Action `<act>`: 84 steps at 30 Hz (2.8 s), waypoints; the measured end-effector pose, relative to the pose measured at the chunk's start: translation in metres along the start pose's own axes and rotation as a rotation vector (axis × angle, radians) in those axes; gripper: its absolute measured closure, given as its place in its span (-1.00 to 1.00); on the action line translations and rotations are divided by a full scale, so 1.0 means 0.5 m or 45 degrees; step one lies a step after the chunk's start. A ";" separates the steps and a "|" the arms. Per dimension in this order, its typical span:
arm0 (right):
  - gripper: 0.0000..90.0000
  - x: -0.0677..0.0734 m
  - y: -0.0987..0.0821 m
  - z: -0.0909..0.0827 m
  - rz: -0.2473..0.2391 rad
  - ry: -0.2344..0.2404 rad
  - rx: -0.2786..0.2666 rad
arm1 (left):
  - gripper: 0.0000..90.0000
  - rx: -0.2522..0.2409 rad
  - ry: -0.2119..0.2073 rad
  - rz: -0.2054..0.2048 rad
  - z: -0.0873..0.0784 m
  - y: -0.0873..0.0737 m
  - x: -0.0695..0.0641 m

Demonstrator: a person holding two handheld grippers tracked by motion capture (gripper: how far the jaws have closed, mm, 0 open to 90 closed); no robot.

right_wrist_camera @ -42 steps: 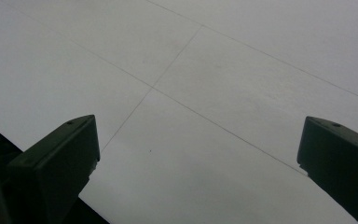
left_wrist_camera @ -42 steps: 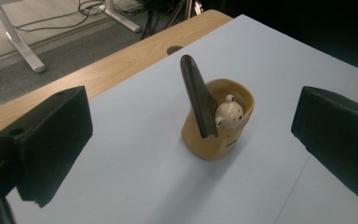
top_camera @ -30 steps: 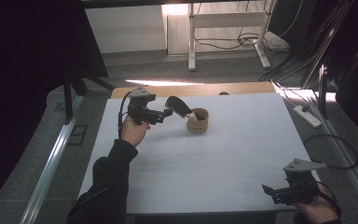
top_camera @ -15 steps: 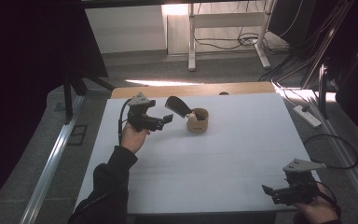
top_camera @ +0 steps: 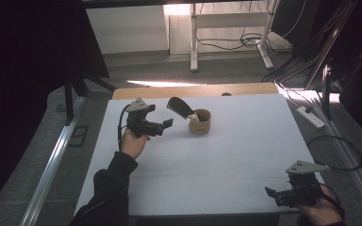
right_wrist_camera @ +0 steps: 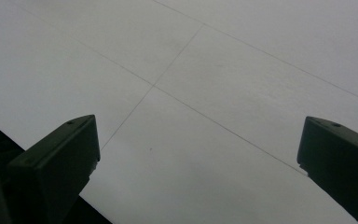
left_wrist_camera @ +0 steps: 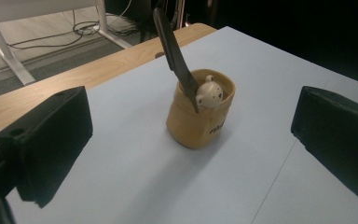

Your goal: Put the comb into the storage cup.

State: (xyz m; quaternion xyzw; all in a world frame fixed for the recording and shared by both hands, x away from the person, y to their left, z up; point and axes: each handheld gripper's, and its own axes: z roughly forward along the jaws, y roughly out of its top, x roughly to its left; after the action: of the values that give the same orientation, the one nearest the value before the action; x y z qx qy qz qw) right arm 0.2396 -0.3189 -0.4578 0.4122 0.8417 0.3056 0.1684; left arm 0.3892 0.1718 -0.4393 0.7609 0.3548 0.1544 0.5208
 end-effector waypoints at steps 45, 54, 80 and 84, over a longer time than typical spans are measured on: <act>-1.00 0.002 0.000 -0.001 -0.013 0.002 -0.003 | -1.00 0.044 0.055 0.004 -0.052 -0.051 -0.041; -1.00 0.002 0.000 -0.001 -0.016 0.001 -0.003 | -1.00 0.054 0.069 0.019 -0.068 -0.060 -0.056; -1.00 0.003 0.001 0.000 -0.022 -0.006 0.006 | -1.00 0.087 0.103 0.003 -0.118 -0.099 -0.081; -1.00 0.003 0.001 0.000 -0.021 -0.006 0.006 | -1.00 0.095 0.114 0.014 -0.122 -0.102 -0.085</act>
State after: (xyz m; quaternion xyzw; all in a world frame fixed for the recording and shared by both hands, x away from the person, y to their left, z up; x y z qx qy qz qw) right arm 0.2388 -0.3175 -0.4577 0.4063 0.8454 0.3011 0.1719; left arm 0.3030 0.1941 -0.4545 0.7742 0.3790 0.1777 0.4747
